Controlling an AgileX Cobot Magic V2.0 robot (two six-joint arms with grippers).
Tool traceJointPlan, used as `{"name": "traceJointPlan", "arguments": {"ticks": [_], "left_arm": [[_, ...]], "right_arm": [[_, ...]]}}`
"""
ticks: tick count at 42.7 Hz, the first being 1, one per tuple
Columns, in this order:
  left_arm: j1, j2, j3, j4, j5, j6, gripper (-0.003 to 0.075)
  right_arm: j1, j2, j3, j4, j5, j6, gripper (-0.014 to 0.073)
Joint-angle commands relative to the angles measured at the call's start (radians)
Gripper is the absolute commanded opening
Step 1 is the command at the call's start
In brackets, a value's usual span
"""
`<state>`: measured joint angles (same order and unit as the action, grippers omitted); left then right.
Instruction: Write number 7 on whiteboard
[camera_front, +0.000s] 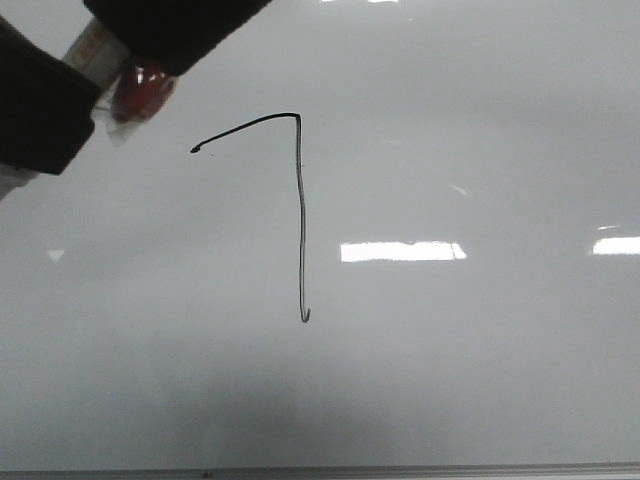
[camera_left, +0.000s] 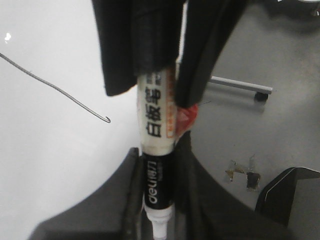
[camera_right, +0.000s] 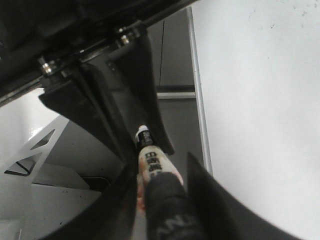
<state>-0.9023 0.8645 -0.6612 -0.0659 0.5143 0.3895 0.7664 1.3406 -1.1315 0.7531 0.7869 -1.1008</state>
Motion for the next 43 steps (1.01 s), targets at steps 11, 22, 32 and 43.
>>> {"name": "traceJointPlan", "arguments": {"ticks": [11,22,32,43], "left_arm": [[0.113,0.014,-0.037,0.007,-0.064,-0.184,-0.0020],[0.568,0.044,-0.037,0.048,-0.064,-0.324,-0.0020],[0.945,0.106,-0.037,0.050,-0.146,-0.324,-0.0020],[1.020,0.278,-0.037,0.050,-0.288,-0.324,-0.0020]], "right_arm": [[-0.088,-0.153,-0.033,0.021,-0.066,0.137,0.0615],[-0.346,-0.376,0.149,-0.066,-0.126,0.351,0.0466],[-0.553,-0.655,0.440,-0.066,-0.250,0.410,0.0159],[-0.619,-0.844,0.615,-0.057,-0.348,0.410,-0.0059]]}}
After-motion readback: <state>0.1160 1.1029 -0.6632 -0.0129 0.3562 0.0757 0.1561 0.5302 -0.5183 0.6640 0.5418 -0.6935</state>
